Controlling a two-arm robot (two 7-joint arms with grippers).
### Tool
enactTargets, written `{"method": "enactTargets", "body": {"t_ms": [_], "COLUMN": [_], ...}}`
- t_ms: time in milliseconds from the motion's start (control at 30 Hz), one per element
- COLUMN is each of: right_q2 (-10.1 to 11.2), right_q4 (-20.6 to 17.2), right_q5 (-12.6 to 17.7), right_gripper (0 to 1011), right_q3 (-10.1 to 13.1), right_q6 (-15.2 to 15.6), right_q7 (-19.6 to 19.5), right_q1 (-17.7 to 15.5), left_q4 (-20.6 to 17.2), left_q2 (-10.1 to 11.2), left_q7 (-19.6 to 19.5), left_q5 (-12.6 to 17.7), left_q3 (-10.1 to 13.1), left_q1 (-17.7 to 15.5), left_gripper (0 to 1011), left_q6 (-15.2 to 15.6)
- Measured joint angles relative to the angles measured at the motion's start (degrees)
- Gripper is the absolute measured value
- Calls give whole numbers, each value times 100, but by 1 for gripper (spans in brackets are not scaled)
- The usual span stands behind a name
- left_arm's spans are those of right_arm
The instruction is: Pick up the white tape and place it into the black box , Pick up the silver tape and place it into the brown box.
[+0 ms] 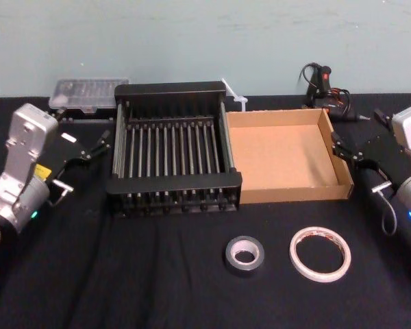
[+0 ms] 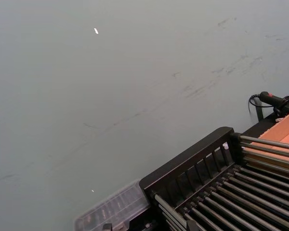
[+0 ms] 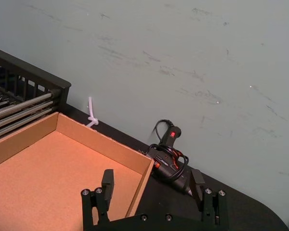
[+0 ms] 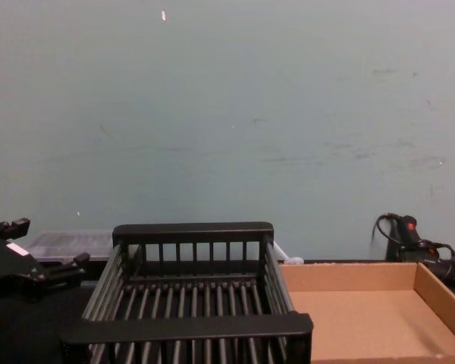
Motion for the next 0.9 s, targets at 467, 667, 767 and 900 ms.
{"method": "enactTargets", "body": {"t_ms": [467, 667, 767, 900], "right_q2": [0, 0, 0, 0], "right_q4": [0, 0, 0, 0], "right_q5": [0, 0, 0, 0], "right_gripper": [1002, 1000, 1000, 1000], "right_q3": [0, 0, 0, 0], "right_q6": [0, 0, 0, 0], "right_q7": [0, 0, 0, 0], "right_q1": [0, 0, 0, 0], "left_q4": [0, 0, 0, 0], "left_q2": [0, 0, 0, 0], "left_q7": [0, 1, 0, 0], "left_q5": [0, 0, 0, 0], "left_q3": [0, 0, 0, 0], "left_q1": [0, 0, 0, 0], "left_gripper": [1001, 1001, 1001, 1001], "left_q6": [0, 0, 0, 0]}}
